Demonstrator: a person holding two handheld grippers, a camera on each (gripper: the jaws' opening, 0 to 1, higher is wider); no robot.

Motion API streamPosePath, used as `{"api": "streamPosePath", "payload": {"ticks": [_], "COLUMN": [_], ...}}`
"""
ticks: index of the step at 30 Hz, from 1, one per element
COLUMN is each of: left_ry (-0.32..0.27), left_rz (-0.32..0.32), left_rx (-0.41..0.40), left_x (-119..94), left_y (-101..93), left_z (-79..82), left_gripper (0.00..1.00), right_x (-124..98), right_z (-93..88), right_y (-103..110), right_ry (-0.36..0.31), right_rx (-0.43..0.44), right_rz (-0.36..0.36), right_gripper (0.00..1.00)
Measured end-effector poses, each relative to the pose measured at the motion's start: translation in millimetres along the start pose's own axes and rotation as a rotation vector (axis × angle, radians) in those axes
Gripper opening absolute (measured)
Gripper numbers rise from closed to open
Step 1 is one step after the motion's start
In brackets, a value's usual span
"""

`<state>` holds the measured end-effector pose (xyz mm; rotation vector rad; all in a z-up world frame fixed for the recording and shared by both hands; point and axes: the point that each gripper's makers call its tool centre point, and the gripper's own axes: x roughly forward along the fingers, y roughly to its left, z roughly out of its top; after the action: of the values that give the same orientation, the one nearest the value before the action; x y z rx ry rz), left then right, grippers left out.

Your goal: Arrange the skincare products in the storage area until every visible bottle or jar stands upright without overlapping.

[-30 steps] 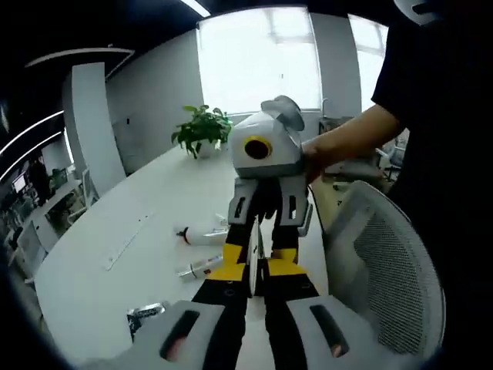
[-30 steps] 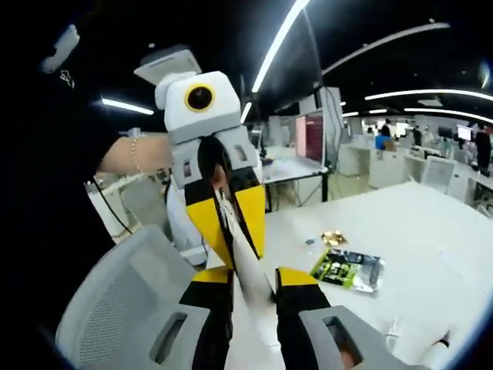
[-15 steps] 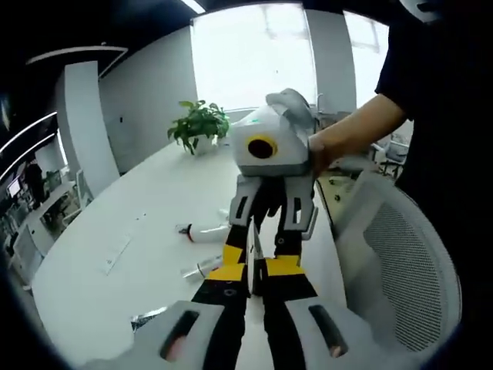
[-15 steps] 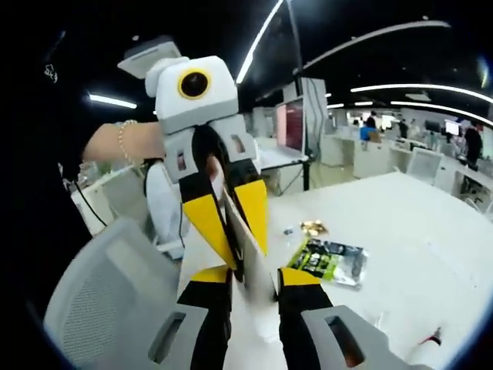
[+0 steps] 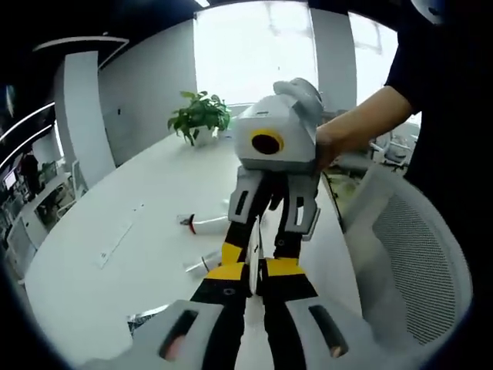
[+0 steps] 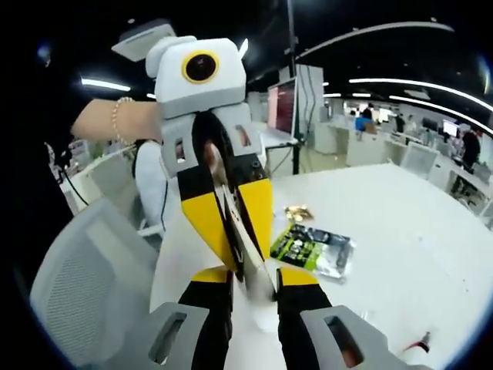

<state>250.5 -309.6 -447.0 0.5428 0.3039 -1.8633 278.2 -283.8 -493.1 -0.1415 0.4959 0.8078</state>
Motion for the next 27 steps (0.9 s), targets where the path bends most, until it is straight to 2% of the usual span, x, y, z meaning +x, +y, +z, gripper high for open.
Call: {"api": "streamPosePath", "payload": {"ticks": [10,27], "left_ry": [0.005,-0.008], "left_rz": [-0.014,-0.059], "left_rx": [-0.012,-0.046], "left_x": [7,8], "left_y": [9.1,21.0], "left_z": [-7.8,-8.3], "left_gripper": [0.06,0.07], "right_x": [5,7], "right_z": [-6.5,-4.8], "right_y": [-10,-19], "right_ry": [0.038,0.024], "right_rx": [0.007,0.045], "right_rz": [-0.013,-0.040], "right_gripper": [0.13,0.14]}}
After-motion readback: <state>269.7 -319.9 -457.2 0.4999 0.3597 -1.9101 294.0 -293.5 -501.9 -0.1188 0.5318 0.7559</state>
